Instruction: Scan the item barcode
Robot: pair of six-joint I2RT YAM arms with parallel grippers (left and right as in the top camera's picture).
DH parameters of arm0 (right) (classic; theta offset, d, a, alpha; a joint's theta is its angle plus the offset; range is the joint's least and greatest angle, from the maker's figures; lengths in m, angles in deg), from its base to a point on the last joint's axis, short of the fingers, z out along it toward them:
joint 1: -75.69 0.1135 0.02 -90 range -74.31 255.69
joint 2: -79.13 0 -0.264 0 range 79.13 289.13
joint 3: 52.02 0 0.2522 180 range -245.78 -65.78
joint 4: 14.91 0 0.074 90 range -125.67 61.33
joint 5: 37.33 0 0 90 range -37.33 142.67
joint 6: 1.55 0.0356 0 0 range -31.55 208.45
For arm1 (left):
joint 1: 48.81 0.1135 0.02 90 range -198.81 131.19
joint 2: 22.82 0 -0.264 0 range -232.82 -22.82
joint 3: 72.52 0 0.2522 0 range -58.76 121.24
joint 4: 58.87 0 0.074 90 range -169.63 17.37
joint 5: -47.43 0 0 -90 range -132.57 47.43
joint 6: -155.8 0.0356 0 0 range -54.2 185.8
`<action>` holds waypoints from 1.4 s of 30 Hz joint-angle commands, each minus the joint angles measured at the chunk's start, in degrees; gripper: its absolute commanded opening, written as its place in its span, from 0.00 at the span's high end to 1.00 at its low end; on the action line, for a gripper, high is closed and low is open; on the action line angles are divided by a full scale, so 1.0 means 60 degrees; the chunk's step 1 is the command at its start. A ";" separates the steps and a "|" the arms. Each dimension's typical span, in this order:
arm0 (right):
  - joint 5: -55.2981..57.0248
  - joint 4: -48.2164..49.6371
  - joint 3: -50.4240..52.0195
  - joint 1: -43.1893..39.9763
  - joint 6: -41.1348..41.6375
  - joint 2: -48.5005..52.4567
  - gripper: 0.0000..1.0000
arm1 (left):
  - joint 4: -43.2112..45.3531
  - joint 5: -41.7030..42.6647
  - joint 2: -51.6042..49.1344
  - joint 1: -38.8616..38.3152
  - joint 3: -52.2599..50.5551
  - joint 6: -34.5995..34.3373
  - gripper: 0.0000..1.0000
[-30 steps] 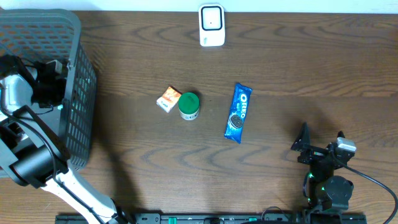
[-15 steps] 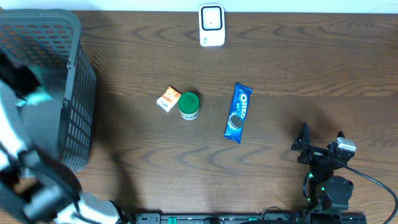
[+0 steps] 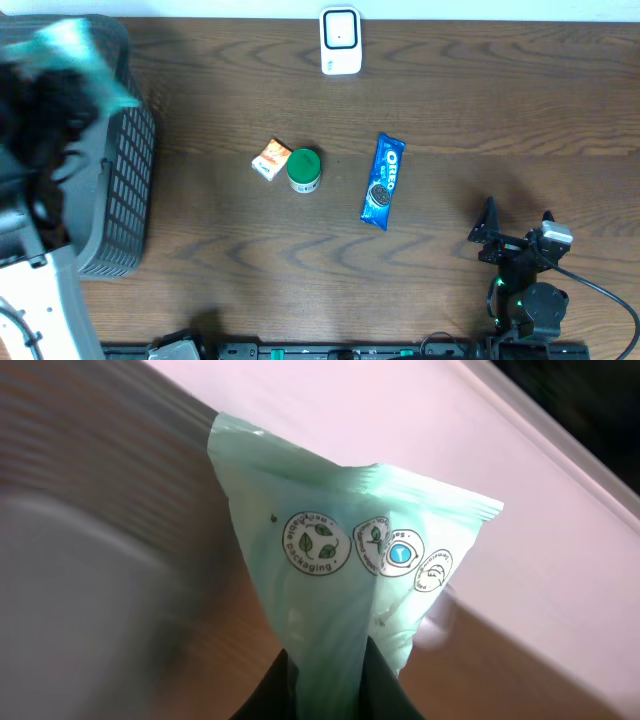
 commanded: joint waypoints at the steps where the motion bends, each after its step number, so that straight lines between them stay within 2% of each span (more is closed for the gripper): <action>1: -0.0051 -0.0040 0.0011 0.0047 -0.0106 -0.0015 0.01 | -0.0233 0.2823 -0.0441 -0.1413 -0.0051 -0.0073 0.93; 6: -0.0051 -0.0040 0.0011 0.0047 -0.0106 -0.0015 0.01 | -0.0448 0.3847 -0.1381 -0.3395 -0.0171 0.0579 0.92; 10: -0.0051 -0.0040 0.0011 0.0047 -0.0106 -0.0015 0.01 | -0.0463 0.3807 -0.2473 -0.4626 -0.0175 0.1013 0.92; 19: -0.0051 -0.0040 0.0011 0.0047 -0.0106 -0.0015 0.01 | 0.0051 0.3650 -0.4823 -0.6459 -0.0175 0.1829 0.93; 21: -0.0051 -0.0040 0.0011 0.0047 -0.0106 -0.0015 0.01 | 0.0342 0.3093 -0.5249 -0.6845 -0.0175 0.1825 0.93; 25: -0.0051 -0.0040 0.0011 0.0047 -0.0106 -0.0015 0.01 | 0.0736 0.0809 -0.6043 -0.7573 -0.0175 0.1814 0.92; 31: -0.0051 -0.0040 0.0011 0.0047 -0.0106 -0.0015 0.01 | 0.0834 -0.2022 -0.7169 -0.8331 -0.0175 0.1147 0.93; 34: -0.0051 -0.0040 0.0011 0.0047 -0.0106 -0.0015 0.01 | 0.0991 -0.2710 -0.7628 -0.8502 -0.0175 0.1129 0.93; 38: -0.0051 -0.0040 0.0011 0.0047 -0.0106 -0.0015 0.01 | 0.1282 -0.2845 -0.8131 -0.8539 -0.0175 0.0878 0.92; 39: -0.0051 -0.0040 0.0011 0.0047 -0.0106 -0.0015 0.01 | 0.1333 -0.2845 -0.8215 -0.8535 -0.0175 0.0801 0.75; 40: -0.0051 -0.0040 0.0011 0.0047 -0.0106 -0.0015 0.01 | 0.1370 -0.2849 -0.8258 -0.8535 -0.0175 0.0772 0.36; 41: -0.0051 -0.0040 0.0011 0.0047 -0.0106 -0.0015 0.01 | 0.1406 -0.2874 -0.8269 -0.8535 -0.0175 0.0776 0.21; 42: -0.0051 -0.0040 0.0011 0.0047 -0.0106 -0.0015 0.01 | 0.1439 -0.3024 -0.8262 -0.8535 -0.0171 0.0776 0.15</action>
